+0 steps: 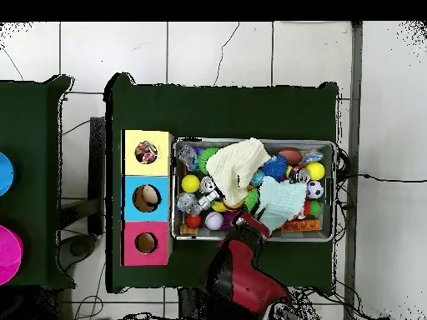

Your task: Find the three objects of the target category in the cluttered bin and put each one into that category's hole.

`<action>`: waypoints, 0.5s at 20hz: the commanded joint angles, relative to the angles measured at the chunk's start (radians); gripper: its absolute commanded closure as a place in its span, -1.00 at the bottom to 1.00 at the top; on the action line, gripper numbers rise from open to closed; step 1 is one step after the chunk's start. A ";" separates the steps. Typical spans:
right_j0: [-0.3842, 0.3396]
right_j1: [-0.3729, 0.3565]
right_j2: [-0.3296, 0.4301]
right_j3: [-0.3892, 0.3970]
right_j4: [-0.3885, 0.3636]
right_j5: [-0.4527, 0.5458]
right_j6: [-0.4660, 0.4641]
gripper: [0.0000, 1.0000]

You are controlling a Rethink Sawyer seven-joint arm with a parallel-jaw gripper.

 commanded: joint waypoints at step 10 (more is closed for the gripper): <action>0.199 -0.344 0.031 -0.142 0.103 0.638 0.118 1.00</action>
